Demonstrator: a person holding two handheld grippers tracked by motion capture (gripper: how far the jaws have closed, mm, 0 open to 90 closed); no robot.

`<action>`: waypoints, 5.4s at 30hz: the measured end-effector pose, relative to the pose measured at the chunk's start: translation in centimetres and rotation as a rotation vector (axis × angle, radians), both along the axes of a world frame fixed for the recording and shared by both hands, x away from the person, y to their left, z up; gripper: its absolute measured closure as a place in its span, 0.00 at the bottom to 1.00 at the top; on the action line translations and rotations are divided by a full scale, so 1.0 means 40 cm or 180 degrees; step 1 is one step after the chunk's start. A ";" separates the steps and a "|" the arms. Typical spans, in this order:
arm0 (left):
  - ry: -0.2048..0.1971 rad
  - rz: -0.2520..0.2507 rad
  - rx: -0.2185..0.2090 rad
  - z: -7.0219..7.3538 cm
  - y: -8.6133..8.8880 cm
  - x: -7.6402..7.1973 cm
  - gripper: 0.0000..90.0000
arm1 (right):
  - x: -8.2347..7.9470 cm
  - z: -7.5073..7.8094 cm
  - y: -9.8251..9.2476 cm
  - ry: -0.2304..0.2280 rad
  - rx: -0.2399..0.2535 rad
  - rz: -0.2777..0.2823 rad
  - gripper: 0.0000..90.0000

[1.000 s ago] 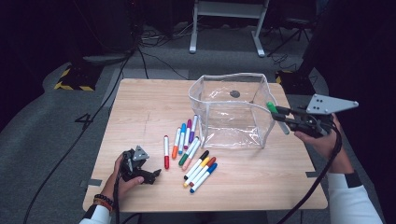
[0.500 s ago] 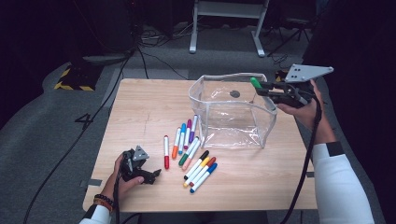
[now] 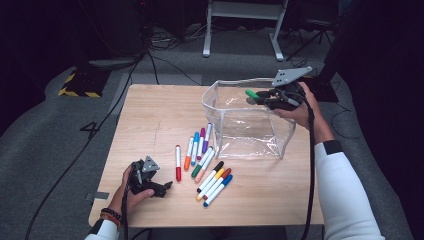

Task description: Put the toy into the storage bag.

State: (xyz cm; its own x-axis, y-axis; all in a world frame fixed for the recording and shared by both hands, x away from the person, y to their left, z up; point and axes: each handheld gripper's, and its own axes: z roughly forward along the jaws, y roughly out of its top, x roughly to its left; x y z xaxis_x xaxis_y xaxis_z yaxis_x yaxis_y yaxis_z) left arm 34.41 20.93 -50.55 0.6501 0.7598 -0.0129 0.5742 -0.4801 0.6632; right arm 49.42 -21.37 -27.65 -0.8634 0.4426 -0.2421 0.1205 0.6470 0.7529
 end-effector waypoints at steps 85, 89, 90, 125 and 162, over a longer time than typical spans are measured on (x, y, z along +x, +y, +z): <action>-0.0006 -0.0038 -0.0007 -0.001 -0.009 -0.006 0.01 | -0.281 -0.083 -0.086 0.0017 0.0528 0.0200 0.44; -0.0007 -0.0035 0.0006 0.000 -0.009 -0.006 0.01 | -0.315 -0.136 -0.073 0.0121 0.0506 0.0338 0.44; -0.0007 -0.0032 0.0005 0.000 -0.009 -0.007 0.01 | -0.324 -0.156 -0.066 0.0139 0.0462 0.0378 0.44; 0.0001 -0.0013 0.0003 0.000 -0.012 -0.008 0.01 | -0.325 -0.506 0.176 0.0690 -0.0127 0.1216 0.43; -0.0001 0.0007 -0.0001 -0.001 -0.014 -0.009 0.01 | -0.413 -0.528 0.017 0.0910 -0.0319 0.1604 0.83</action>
